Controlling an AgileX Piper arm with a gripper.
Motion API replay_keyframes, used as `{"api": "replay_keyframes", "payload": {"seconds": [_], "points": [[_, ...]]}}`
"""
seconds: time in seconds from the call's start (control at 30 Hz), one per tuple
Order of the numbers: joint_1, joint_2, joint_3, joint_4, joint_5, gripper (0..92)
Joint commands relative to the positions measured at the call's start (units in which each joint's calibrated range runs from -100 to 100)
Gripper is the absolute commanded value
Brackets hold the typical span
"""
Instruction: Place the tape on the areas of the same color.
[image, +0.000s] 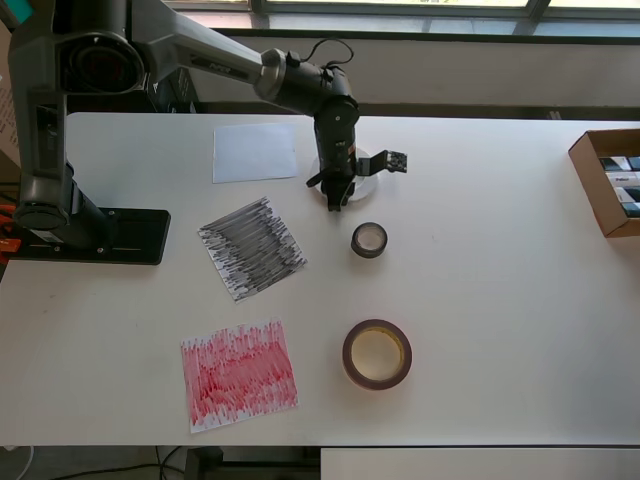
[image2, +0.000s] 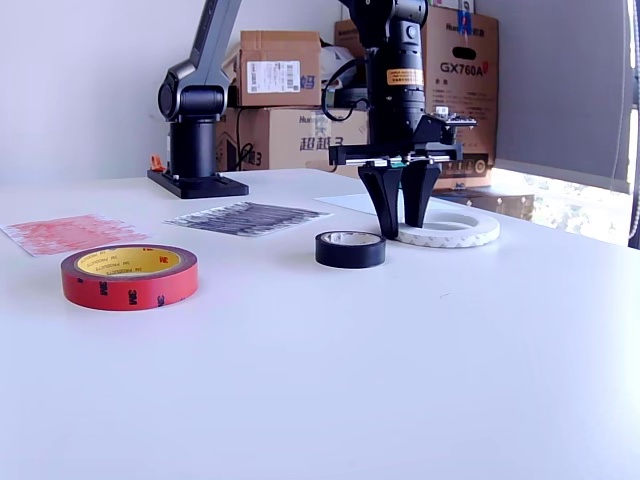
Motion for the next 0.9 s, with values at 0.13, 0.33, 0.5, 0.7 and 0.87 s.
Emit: {"api": "replay_keyframes", "payload": {"seconds": [0.13, 0.33, 0.5, 0.7, 0.87], "points": [[1.8, -13.2, 3.9, 0.9, -0.8, 0.1], [4.7, -25.8, 13.2, 0.6, -3.4, 0.2], [8.2, -33.2, 22.2, -0.2, -4.9, 0.2], [12.2, -35.3, 28.7, -3.9, -4.8, 0.2], [13.4, -34.4, 29.6, -5.0, -4.8, 0.2]]}}
